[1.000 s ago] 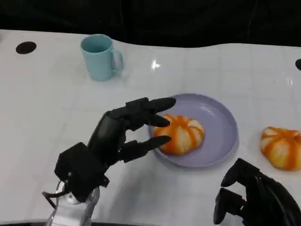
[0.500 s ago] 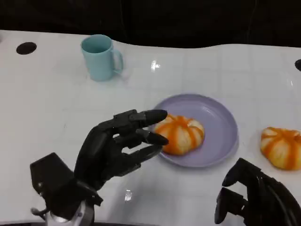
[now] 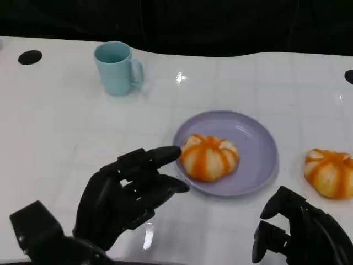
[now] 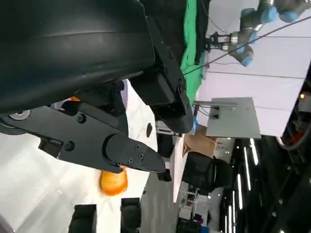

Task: Grasp the bread from the table and place it into the plate.

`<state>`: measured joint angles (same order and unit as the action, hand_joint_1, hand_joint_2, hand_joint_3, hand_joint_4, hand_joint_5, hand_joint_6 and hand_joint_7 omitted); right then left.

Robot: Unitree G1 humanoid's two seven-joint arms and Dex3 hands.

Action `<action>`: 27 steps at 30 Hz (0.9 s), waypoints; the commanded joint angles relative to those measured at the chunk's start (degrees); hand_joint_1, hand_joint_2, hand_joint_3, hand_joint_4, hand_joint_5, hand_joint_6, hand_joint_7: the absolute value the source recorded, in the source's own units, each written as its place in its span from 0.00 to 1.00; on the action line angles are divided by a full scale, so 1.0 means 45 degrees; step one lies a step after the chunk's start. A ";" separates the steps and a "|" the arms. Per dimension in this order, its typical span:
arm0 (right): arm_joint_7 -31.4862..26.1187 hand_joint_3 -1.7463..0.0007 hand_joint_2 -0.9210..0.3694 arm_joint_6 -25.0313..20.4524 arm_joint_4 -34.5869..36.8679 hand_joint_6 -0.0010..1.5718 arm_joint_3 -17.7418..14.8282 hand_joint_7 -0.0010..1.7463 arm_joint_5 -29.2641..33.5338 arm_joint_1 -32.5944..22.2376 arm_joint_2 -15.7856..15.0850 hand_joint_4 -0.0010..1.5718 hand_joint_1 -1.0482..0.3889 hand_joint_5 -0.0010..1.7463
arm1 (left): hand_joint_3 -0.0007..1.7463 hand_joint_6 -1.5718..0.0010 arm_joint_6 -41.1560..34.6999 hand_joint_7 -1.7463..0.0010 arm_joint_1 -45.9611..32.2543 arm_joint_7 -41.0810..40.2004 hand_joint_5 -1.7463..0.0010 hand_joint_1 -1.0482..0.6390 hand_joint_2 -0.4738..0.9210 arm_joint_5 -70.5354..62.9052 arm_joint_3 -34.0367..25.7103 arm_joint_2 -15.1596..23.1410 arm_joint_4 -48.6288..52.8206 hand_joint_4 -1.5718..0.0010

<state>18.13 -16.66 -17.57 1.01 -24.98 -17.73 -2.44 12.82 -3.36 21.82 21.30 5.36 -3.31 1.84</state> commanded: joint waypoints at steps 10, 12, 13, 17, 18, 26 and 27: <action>0.0232 0.72 0.00 -0.0030 -0.0048 0.29 -0.0253 1.00 -0.0240 0.0033 -0.0131 0.48 0.36 1.00 | 0.15 0.41 -0.0016 0.87 -0.0980 0.0237 0.36 0.33 1.00 0.0165 -0.0149 -0.0050 -0.0497 0.55; 0.0239 0.72 0.00 -0.0022 -0.0051 0.29 -0.0249 1.00 -0.0240 0.0031 -0.0126 0.48 0.36 1.00 | 0.16 0.41 -0.0064 0.86 -0.1089 0.0321 0.35 0.33 1.00 0.0290 -0.0186 -0.0077 -0.0503 0.55; 0.0242 0.72 0.00 0.0004 -0.0046 0.29 -0.0245 1.00 -0.0234 0.0031 -0.0112 0.48 0.36 1.00 | 0.16 0.40 -0.0128 0.86 -0.1162 0.0319 0.35 0.33 1.00 0.0323 -0.0199 -0.0093 -0.0537 0.55; 0.0230 0.72 0.00 0.0036 -0.0087 0.29 -0.0210 1.00 -0.0193 0.0019 -0.0096 0.48 0.36 1.00 | 0.16 0.48 -0.0477 0.67 -0.1459 0.0297 0.27 0.32 1.00 0.0360 -0.0214 -0.0023 -0.0803 0.58; 0.0236 0.72 0.00 0.0041 -0.0090 0.29 -0.0215 1.00 -0.0212 0.0013 -0.0086 0.48 0.36 1.00 | 0.16 0.52 -0.0515 0.60 -0.1555 0.0282 0.24 0.31 1.00 0.0330 -0.0226 -0.0003 -0.0851 0.60; 0.0221 0.72 0.00 -0.0026 -0.0175 0.30 -0.0230 1.00 -0.0228 -0.0025 -0.0119 0.49 0.35 1.00 | 0.15 0.62 -0.0213 0.33 -0.1980 0.0367 0.09 0.28 1.00 0.0345 -0.0430 -0.0143 -0.0702 0.64; 0.0209 0.72 0.00 -0.0085 -0.0194 0.30 -0.0244 1.00 -0.0268 -0.0028 -0.0119 0.49 0.35 1.00 | 0.15 0.62 -0.0281 0.32 -0.2046 0.0320 0.09 0.28 1.00 0.0324 -0.0460 -0.0132 -0.0737 0.64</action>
<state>19.04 -16.66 -17.43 0.34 -25.44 -17.57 -2.50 10.77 -11.85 22.81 22.49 4.03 -4.19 -1.23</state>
